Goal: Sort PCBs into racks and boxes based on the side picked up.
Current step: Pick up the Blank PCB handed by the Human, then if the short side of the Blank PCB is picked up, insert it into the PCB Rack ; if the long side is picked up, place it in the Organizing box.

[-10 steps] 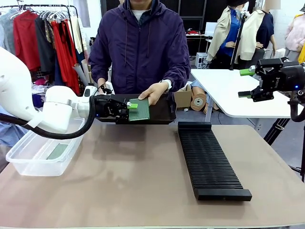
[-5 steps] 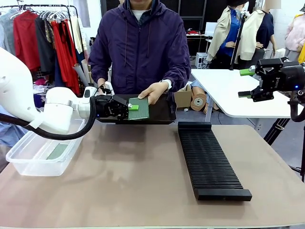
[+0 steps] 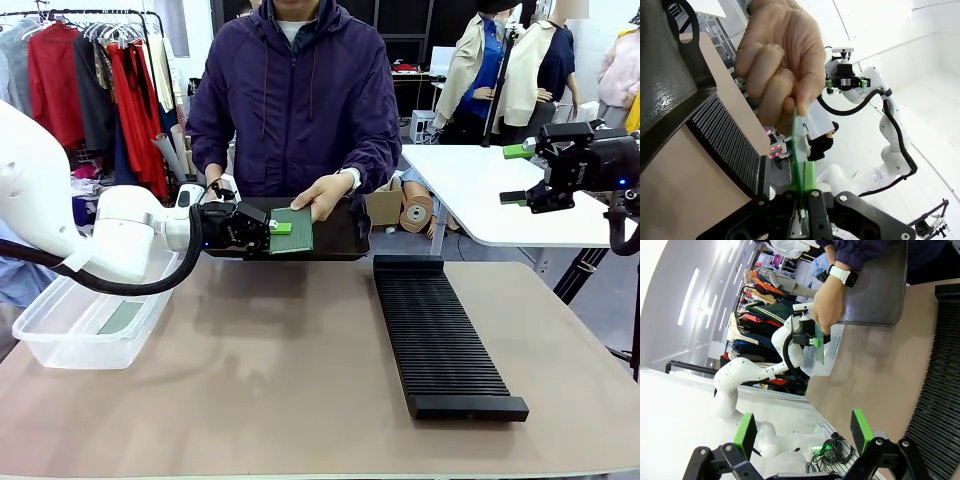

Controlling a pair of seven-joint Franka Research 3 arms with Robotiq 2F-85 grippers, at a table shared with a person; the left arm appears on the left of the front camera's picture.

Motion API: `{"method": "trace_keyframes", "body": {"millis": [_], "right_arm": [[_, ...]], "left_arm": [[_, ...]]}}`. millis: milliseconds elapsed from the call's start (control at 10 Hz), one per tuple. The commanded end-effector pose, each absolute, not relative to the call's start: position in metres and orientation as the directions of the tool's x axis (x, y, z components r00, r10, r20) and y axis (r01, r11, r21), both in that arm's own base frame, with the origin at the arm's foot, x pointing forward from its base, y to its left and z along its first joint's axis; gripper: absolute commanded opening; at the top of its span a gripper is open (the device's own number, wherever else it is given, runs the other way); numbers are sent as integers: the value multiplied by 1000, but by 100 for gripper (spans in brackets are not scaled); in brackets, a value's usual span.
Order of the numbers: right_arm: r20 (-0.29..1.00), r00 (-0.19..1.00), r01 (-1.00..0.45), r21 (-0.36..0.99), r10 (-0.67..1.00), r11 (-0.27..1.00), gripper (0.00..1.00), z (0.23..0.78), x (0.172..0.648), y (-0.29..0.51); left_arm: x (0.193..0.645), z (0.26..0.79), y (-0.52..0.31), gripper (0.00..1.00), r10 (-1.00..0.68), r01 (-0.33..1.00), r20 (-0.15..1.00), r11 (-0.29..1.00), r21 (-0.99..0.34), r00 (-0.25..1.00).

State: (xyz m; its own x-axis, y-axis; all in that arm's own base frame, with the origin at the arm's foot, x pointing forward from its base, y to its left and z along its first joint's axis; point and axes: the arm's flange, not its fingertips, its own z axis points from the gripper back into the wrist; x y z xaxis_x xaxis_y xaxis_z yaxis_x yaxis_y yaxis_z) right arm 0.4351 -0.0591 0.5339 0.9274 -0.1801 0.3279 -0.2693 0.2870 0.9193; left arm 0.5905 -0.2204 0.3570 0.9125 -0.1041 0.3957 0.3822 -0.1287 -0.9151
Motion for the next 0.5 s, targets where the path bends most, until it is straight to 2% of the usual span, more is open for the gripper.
{"method": "trace_keyframes", "body": {"millis": [0, 400], "right_arm": [[336, 925, -279, 918, -177, 282, 100, 537, 436, -58], [336, 925, -279, 918, -177, 282, 100, 537, 436, -58]], "left_arm": [[591, 361, -220, 0, -101, 393, 406, -127, -911, 908], [591, 361, -220, 0, -101, 393, 406, -127, -911, 908]]}}
